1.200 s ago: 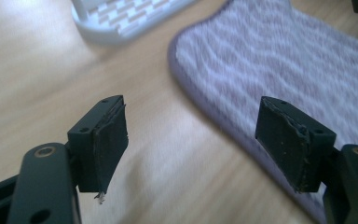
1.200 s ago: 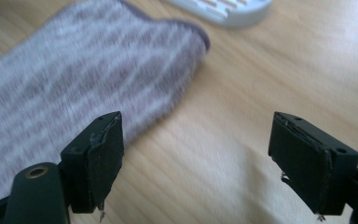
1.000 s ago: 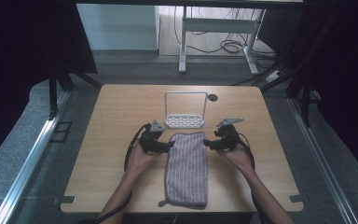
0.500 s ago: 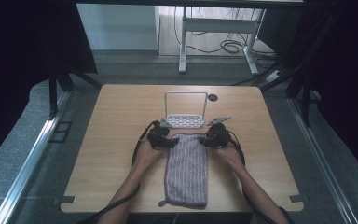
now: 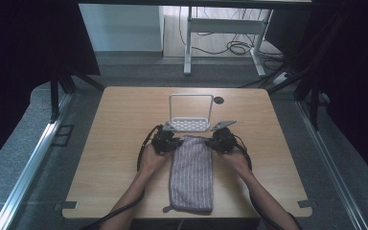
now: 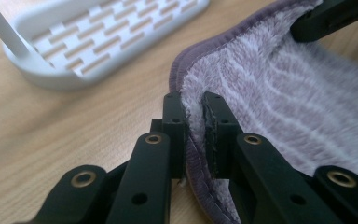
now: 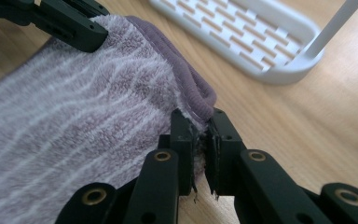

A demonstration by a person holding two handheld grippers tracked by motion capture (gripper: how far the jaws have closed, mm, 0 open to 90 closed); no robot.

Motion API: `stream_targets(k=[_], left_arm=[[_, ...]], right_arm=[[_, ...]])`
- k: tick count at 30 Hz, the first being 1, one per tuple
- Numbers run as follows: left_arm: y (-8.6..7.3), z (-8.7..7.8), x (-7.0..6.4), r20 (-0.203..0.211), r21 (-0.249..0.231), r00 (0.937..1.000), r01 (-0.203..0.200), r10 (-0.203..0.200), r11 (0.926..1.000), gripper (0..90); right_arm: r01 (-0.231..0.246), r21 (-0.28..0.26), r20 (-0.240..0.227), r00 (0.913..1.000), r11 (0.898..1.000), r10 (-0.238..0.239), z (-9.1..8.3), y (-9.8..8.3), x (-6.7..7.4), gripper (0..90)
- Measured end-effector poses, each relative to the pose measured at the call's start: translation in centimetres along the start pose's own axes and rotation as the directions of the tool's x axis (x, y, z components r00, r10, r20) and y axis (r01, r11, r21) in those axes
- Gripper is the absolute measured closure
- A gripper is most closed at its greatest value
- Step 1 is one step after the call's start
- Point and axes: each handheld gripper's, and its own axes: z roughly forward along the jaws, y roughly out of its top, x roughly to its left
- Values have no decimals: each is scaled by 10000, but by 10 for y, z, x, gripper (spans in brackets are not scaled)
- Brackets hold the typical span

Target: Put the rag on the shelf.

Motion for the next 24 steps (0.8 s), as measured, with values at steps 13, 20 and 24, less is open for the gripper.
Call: stream_targets(k=[13,20,24], left_arm=[[36,-62,-17,-55,-1097,9957,-922,922,9897,794],[58,-94,-24,-323,-1705,9917,-1282,1245,9770,792],[70,-108,-26,-607,-1962,9888,-1455,1361,9697,789]], right_arm=[[221,-1359,-365,9990,9905,-273,-52,28,5,820],[655,-1962,-252,9971,9784,-718,-82,54,12,820],[847,-2292,-108,9959,9697,-895,-97,69,14,821]])
